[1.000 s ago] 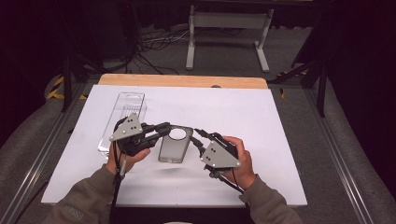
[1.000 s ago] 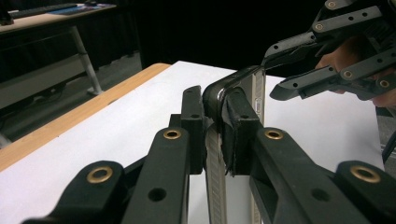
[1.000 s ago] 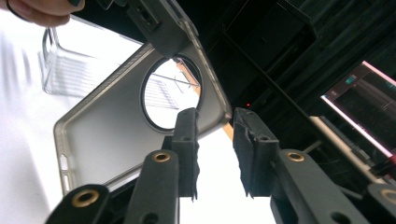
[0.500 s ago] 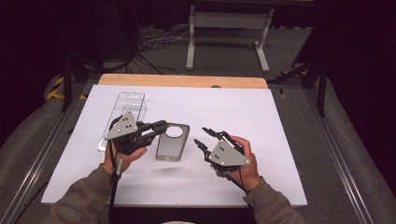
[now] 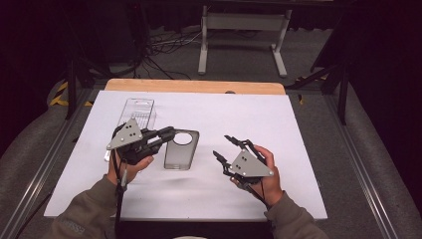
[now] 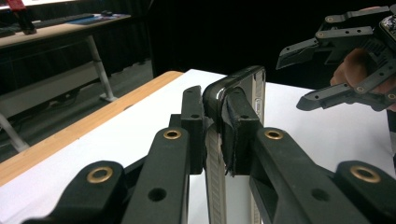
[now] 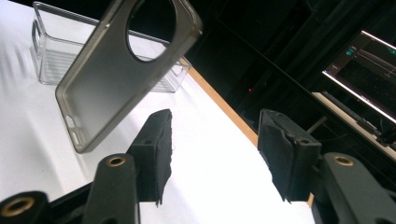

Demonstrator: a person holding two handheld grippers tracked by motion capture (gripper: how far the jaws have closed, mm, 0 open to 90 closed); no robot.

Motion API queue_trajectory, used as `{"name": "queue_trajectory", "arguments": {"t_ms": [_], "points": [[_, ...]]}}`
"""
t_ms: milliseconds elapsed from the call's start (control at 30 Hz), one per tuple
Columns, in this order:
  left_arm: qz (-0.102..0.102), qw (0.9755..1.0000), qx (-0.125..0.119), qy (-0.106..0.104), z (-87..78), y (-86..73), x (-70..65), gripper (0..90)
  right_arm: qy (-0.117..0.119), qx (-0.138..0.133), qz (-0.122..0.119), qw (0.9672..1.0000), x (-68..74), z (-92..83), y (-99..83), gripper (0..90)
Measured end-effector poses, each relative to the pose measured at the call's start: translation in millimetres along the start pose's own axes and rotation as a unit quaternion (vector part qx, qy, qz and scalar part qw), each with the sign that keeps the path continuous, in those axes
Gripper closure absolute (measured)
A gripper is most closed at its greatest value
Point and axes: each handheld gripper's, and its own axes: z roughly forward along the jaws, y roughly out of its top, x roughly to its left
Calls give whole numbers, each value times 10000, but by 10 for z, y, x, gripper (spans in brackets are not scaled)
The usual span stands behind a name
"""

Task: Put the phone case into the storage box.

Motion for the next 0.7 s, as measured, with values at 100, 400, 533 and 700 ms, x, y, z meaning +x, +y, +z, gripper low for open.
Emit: {"name": "queue_trajectory", "arguments": {"t_ms": [100,400,533,700], "points": [[-20,10000,-9,3,-18,3,4,803,-29,-9,45,10000,-7,-19,-27,421],[-16,10000,-72,43,-35,9,9,803,-117,71,73,9999,-13,-43,-84,343],[0,9999,-91,70,-54,13,17,803,-217,161,116,9996,-15,-46,-132,274],[-15,10000,-70,67,-71,20,25,803,-292,233,142,9992,-21,-49,-170,222]]}}
